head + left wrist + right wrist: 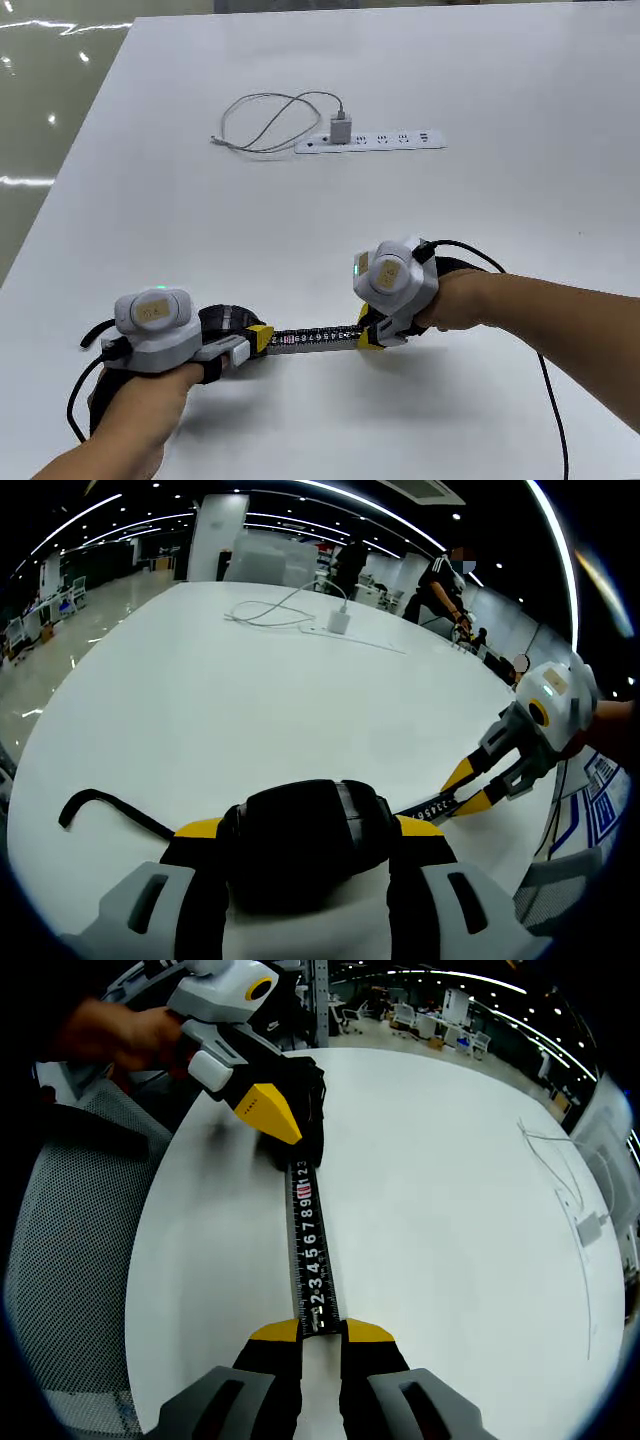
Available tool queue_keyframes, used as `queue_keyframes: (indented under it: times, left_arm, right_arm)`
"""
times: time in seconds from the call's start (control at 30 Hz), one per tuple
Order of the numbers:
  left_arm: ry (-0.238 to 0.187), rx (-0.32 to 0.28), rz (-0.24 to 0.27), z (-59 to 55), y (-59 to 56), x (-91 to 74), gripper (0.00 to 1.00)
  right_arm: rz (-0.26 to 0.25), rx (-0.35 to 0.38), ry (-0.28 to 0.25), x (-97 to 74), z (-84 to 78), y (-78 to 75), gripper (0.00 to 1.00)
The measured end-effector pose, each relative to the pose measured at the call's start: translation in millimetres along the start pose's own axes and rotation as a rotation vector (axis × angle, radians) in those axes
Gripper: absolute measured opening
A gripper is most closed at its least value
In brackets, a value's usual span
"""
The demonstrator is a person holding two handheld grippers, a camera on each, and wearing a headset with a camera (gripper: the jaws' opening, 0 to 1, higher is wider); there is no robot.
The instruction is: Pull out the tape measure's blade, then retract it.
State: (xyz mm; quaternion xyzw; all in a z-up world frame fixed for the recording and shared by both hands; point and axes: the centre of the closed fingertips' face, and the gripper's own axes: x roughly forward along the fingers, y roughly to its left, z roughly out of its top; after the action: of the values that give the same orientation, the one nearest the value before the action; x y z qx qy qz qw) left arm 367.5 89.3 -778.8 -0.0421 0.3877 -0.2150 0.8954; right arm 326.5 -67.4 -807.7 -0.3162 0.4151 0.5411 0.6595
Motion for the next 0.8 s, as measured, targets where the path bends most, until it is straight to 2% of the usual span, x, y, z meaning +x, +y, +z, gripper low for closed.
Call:
queue_keyframes:
  times: [0.8]
  left_arm:
    - [0.007, 0.007, -0.009, -1.0, 0.0, 0.0, 0.61]
  right_arm:
    - [0.001, -0.024, -0.036, 8.2, 15.5, 3.8, 0.10]
